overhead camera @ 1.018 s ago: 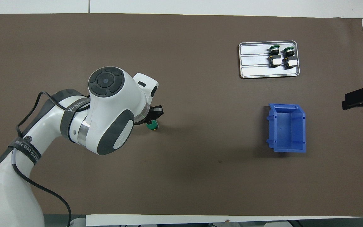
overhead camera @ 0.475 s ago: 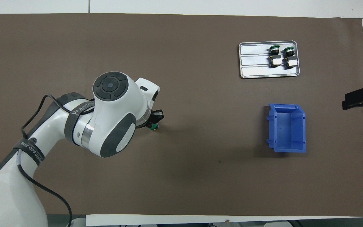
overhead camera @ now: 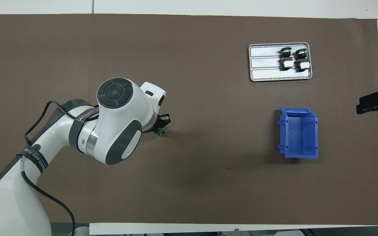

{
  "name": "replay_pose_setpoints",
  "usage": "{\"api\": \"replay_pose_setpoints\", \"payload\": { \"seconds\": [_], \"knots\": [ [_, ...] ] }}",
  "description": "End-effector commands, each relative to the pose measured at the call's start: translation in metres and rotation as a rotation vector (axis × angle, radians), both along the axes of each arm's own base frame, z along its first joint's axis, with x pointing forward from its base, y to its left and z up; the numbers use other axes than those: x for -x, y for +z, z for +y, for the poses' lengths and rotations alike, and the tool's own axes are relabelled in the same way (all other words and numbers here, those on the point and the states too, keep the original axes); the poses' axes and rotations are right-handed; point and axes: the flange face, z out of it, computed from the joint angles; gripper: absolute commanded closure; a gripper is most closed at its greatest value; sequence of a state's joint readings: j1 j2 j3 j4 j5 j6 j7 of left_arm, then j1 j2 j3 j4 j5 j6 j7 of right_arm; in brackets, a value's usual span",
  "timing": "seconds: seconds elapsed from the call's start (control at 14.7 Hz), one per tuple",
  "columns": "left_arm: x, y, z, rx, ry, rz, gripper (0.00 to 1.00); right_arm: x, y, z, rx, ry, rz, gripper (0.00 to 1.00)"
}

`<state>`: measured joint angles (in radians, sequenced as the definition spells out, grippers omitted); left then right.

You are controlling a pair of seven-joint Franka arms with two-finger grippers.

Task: Place and press button with both arms
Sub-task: 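Press down on the top of the button with the left gripper, then lift the left gripper away while the right gripper moves in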

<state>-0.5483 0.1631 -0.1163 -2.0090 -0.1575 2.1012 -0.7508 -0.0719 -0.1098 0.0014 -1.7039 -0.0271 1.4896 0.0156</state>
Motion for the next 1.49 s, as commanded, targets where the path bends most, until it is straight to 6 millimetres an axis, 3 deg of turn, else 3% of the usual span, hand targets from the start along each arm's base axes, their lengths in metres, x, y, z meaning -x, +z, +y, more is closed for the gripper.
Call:
{"api": "replay_pose_setpoints", "payload": {
  "seconds": [0.0, 0.61, 0.95, 1.29, 1.36, 1.43],
  "knots": [
    [0.006, -0.004, 0.001, -0.006, -0.017, -0.021, 0.98, 0.006, 0.002, -0.001, 0.001, 0.015, -0.001, 0.0],
    [0.019, -0.02, -0.005, -0.011, -0.035, -0.012, 0.98, 0.006, 0.002, -0.001, 0.001, 0.015, -0.001, 0.0],
    [-0.001, 0.024, 0.008, -0.011, -0.01, 0.0, 0.82, 0.006, 0.002, -0.001, 0.001, 0.015, -0.001, 0.0],
    [-0.026, 0.062, 0.035, -0.006, 0.035, -0.015, 0.12, 0.009, 0.003, -0.007, -0.002, 0.014, 0.019, 0.0],
    [-0.032, 0.069, 0.041, -0.007, 0.047, -0.012, 0.02, 0.012, 0.007, -0.006, -0.006, 0.04, 0.025, 0.0],
    [-0.039, 0.075, 0.052, -0.01, 0.067, -0.007, 0.0, 0.014, 0.008, -0.004, -0.01, 0.073, 0.034, 0.0]
  ]
}}
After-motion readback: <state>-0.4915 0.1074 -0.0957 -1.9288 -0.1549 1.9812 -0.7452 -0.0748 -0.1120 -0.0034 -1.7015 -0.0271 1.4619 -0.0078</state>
